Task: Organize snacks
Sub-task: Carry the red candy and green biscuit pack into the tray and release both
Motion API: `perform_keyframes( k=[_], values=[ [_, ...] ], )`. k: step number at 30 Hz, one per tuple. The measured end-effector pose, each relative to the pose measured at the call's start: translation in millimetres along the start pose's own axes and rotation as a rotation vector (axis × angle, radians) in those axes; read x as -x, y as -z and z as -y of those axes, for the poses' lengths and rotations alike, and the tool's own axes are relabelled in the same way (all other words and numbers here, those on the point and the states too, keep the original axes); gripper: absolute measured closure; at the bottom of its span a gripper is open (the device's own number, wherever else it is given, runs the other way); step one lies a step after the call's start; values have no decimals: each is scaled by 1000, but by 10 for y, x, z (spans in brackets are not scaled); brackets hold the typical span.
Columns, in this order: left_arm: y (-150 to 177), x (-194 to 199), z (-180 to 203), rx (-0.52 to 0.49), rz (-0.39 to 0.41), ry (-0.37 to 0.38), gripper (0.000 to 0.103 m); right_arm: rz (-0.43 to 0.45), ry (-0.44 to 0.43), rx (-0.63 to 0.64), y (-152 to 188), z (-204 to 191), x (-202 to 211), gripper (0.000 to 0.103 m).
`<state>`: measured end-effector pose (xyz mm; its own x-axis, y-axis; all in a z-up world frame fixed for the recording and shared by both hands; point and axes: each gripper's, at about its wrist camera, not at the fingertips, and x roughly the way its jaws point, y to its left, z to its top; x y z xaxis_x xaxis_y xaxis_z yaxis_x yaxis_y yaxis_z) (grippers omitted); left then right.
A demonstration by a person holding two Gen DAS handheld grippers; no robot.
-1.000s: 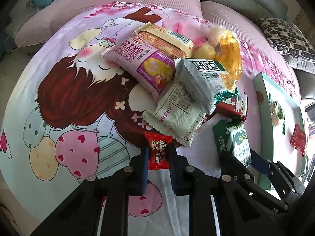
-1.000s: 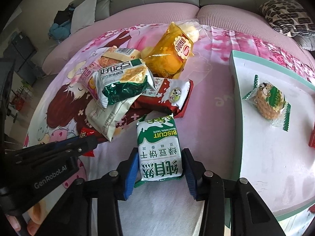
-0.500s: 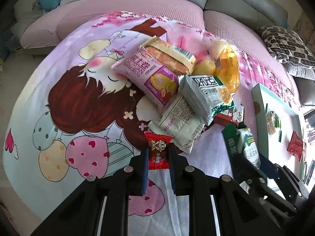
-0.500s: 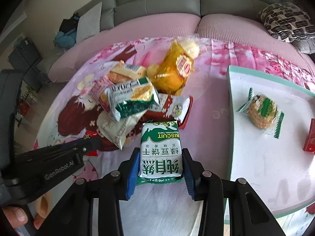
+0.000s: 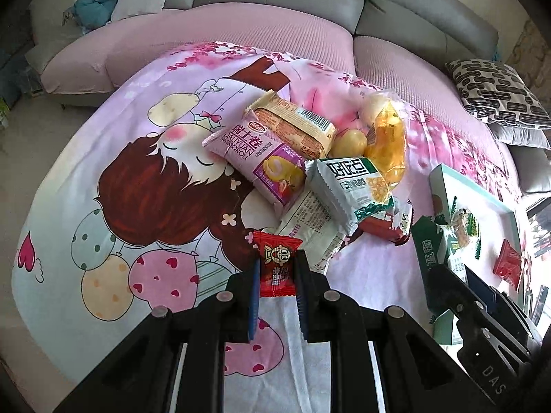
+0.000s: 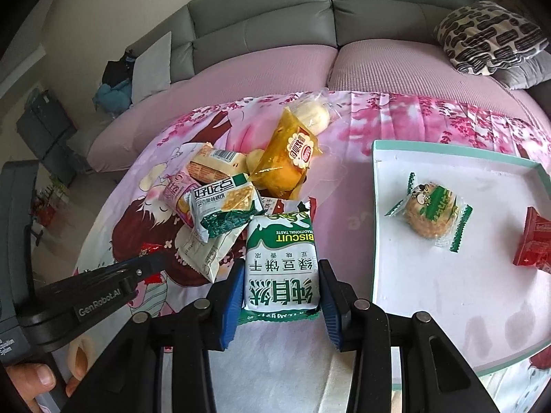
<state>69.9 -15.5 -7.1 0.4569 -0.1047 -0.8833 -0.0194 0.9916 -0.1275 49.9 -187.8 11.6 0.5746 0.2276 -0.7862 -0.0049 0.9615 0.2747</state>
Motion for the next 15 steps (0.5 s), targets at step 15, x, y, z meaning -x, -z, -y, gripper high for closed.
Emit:
perform_keyframes(
  k=[15],
  values=[
    [-59,195,471,-104,46,43,84,136,88,-115,-128,540,491,60]
  ],
)
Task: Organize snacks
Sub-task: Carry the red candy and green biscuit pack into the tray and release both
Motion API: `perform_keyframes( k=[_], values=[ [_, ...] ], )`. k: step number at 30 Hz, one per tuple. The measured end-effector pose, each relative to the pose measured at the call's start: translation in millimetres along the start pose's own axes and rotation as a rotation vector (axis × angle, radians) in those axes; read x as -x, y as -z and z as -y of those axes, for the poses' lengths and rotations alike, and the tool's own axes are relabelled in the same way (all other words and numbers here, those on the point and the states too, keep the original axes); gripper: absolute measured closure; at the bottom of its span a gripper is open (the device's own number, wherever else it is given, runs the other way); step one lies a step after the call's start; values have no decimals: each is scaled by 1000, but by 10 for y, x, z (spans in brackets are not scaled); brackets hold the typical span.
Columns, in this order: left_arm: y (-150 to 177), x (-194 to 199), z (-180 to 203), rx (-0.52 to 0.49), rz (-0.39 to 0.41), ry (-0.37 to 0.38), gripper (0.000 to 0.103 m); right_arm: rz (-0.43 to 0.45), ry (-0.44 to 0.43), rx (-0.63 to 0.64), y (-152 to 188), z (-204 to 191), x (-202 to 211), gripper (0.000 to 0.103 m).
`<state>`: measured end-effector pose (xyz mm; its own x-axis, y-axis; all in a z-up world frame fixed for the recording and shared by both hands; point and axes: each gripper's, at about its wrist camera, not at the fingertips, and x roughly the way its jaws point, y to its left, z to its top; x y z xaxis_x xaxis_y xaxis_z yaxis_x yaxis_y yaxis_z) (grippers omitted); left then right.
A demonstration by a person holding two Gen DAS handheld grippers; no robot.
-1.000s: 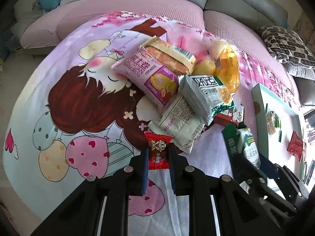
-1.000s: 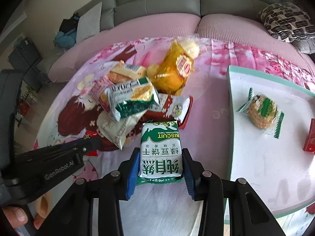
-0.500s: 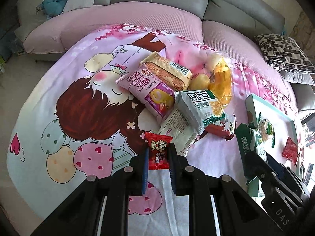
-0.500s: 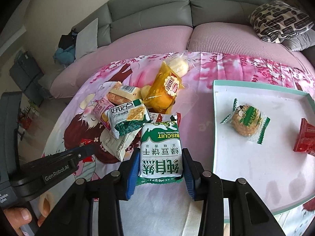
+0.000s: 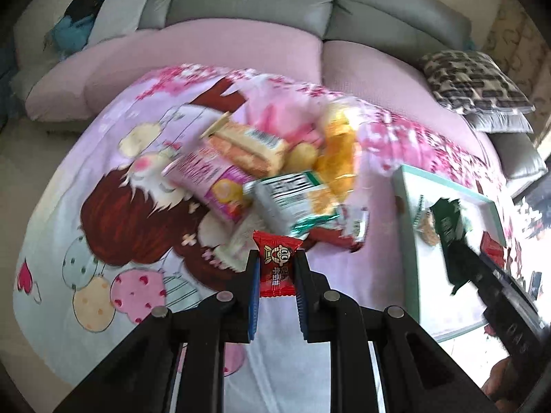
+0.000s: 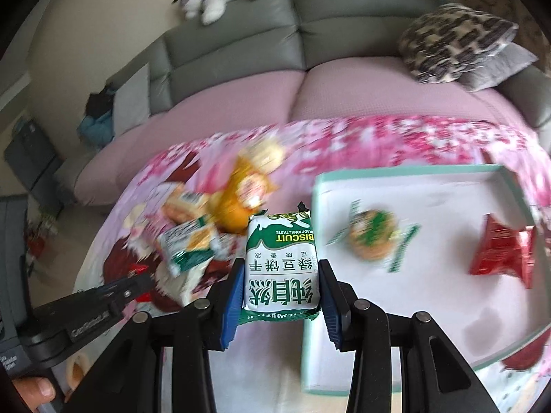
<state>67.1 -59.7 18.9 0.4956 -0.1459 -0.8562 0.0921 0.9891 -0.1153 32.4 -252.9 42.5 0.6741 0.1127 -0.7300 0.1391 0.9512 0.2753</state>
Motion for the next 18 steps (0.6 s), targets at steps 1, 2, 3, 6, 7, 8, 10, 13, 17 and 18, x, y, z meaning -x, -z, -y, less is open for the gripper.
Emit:
perform_keyframes(
  k=[1,2,3,6,7,8,10,13,17,18],
  values=[
    [-12,16,57,-12,3,3,84,11,10,-14,-19,67,35,60],
    [-21,34,107,-25,5,9,84,23,24,-32,-40,153,83,60],
    [-33,55,184,-40,8,18,84,31,37,-44,-57,226,115,60],
    [-75,105,379,-82,16,29,84,53,123,-88,-100,509,223,60],
    [-86,119,438,-95,19,30,84,53,141,-103,-112,590,249,60],
    [-104,134,526,-114,21,34,84,51,158,-126,-113,701,279,60],
    [-139,148,681,-147,23,48,84,45,168,-160,-99,846,287,60],
    [-163,129,929,-197,14,79,84,26,206,-197,-82,1007,283,60],
    [-134,72,1277,-267,-7,108,84,-1,234,-235,-43,1162,270,60],
    [-118,44,1383,-292,-13,109,84,-7,234,-241,-35,1189,264,60]
  ],
)
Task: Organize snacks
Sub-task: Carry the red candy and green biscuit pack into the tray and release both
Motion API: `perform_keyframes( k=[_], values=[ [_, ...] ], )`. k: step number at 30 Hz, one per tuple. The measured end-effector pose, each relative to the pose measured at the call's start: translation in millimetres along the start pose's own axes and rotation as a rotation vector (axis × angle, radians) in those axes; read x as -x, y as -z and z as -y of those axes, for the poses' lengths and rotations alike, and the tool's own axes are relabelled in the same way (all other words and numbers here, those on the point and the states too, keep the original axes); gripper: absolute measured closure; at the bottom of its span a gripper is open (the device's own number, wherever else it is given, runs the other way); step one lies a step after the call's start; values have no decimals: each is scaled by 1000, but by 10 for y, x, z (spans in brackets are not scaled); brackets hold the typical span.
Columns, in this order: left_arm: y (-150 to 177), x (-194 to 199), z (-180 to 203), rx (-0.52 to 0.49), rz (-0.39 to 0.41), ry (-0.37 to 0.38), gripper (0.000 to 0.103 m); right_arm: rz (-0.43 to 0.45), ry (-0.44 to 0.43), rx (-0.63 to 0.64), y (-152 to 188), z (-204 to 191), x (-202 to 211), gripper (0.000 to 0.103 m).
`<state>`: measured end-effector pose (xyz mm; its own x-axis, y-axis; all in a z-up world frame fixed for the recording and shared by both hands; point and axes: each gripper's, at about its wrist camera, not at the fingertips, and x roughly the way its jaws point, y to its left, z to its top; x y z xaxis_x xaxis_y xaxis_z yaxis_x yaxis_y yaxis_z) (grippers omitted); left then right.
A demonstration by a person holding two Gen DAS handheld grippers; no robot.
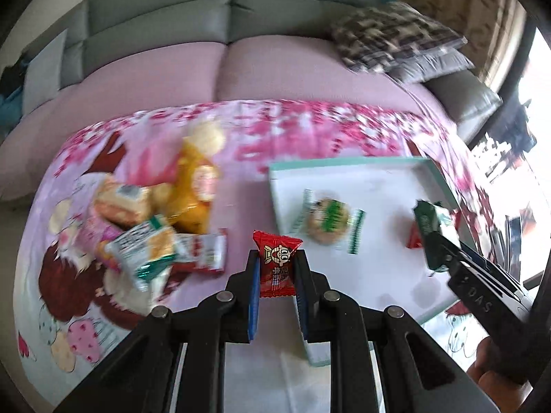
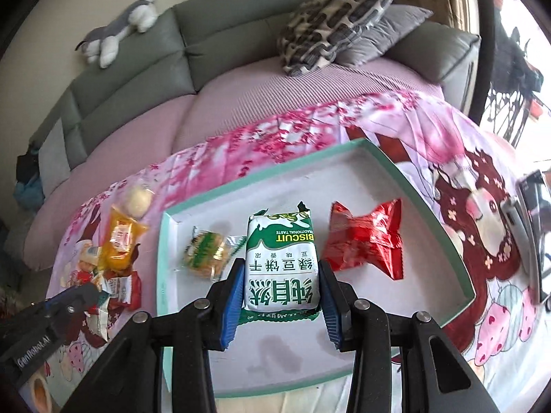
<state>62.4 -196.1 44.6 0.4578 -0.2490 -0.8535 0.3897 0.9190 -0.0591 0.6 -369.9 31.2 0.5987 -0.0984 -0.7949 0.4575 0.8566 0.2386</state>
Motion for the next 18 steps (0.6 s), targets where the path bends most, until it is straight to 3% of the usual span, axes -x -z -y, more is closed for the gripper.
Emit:
perform_keyframes(
  k=[7,18],
  values=[
    [-21,-291,348,-63,-66,18,84,-65,29,-18,58,111,-147,60],
    [99,-637,502,-79,-108,50,84,-116,72,-76,107,330,-285,60]
  ],
)
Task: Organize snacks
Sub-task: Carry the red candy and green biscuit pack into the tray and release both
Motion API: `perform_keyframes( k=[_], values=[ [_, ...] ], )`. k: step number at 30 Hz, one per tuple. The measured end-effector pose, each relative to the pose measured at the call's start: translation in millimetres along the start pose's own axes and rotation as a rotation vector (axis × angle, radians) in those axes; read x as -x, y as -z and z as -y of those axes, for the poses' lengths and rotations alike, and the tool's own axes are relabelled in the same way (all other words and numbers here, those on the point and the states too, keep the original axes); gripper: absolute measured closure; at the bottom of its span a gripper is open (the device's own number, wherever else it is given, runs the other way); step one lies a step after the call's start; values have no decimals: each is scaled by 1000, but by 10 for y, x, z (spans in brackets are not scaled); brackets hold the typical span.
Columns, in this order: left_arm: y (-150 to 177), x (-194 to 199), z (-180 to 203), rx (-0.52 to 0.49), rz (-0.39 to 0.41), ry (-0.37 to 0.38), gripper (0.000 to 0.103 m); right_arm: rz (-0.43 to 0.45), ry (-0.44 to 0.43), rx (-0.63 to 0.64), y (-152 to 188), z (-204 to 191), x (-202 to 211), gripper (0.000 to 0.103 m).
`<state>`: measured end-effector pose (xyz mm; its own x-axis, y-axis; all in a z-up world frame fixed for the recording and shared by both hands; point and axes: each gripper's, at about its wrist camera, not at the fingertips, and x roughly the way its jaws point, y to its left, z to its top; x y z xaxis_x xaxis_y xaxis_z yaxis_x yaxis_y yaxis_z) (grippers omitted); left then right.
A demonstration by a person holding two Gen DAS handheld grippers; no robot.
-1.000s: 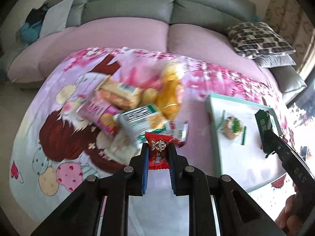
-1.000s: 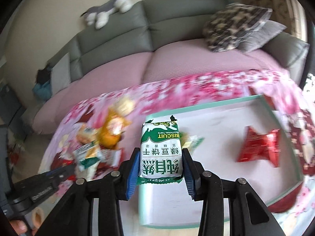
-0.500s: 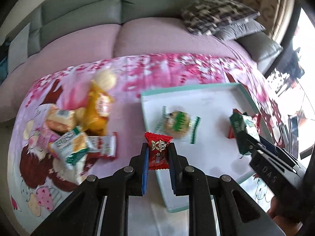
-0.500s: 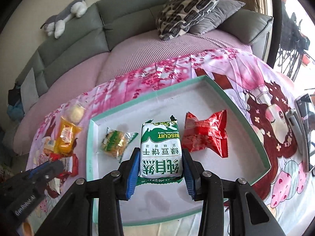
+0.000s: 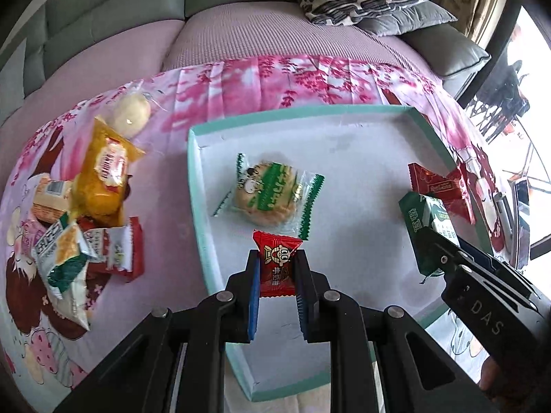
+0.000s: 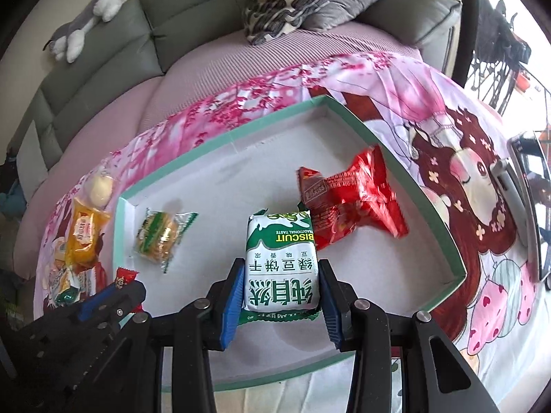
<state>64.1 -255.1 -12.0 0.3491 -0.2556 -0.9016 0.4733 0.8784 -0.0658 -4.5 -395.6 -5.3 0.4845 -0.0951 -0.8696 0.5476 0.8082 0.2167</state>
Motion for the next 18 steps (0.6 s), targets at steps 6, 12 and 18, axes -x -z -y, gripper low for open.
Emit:
perform_keyframes(
  k=[6,12,18],
  values=[
    [35,-82,108,-35,-16,1,84,-4,7,-19,-2,59,-11,60],
    [32,-63,123,-36,-8,-15,73,-6,14,-44,1,101,-13,59],
    [27,7,30,9,18,-28,34,6,20,-62,-6,115,8,58]
  ],
)
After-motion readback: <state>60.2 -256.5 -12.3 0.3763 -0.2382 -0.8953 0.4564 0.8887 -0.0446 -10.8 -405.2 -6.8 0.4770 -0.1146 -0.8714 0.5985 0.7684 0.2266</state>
